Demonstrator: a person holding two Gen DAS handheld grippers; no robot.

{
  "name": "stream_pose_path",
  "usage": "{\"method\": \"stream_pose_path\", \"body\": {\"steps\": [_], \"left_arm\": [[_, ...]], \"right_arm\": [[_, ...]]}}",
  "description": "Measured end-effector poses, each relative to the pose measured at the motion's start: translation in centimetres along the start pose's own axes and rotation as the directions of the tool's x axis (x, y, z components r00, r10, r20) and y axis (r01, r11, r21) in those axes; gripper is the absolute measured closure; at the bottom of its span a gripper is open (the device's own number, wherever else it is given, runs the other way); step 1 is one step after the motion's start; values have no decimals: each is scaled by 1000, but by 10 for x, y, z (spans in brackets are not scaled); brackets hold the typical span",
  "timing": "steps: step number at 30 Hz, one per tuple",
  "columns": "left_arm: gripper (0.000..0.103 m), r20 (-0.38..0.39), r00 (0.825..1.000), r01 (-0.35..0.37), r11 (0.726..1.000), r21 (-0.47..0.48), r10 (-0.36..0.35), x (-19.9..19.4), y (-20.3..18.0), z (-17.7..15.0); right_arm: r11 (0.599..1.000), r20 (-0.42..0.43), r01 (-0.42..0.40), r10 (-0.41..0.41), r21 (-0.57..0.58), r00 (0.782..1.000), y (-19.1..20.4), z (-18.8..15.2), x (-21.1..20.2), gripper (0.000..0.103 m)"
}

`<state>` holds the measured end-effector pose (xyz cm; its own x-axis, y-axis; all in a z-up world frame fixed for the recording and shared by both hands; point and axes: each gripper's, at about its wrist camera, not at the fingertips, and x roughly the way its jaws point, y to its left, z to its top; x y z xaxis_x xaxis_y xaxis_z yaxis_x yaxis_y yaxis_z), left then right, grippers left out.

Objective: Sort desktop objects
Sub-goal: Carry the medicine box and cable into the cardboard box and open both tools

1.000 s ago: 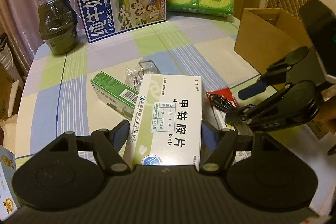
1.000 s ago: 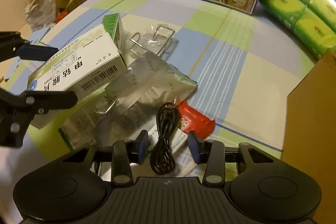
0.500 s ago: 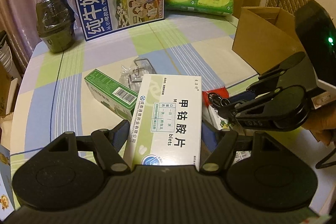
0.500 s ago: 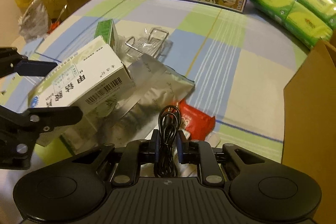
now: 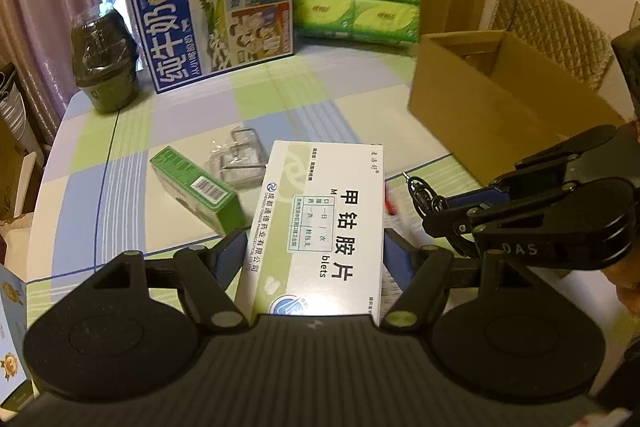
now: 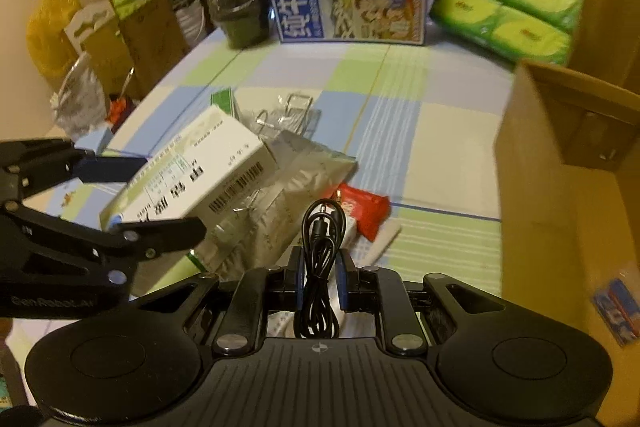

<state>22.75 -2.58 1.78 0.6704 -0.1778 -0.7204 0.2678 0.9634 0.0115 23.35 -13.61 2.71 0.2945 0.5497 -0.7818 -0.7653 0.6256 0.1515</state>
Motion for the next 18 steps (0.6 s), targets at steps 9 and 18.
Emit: {"method": "stream_pose_path", "body": {"steps": [9, 18], "left_arm": [[35, 17, 999, 34, 999, 23, -35, -34, -54, 16], [35, 32, 993, 112, 991, 70, -114, -44, -128, 50]], "right_arm": [[997, 81, 49, -54, 63, 995, -34, -6, -79, 90], [978, 145, 146, -168, 148, 975, -111, -14, -149, 90]]}}
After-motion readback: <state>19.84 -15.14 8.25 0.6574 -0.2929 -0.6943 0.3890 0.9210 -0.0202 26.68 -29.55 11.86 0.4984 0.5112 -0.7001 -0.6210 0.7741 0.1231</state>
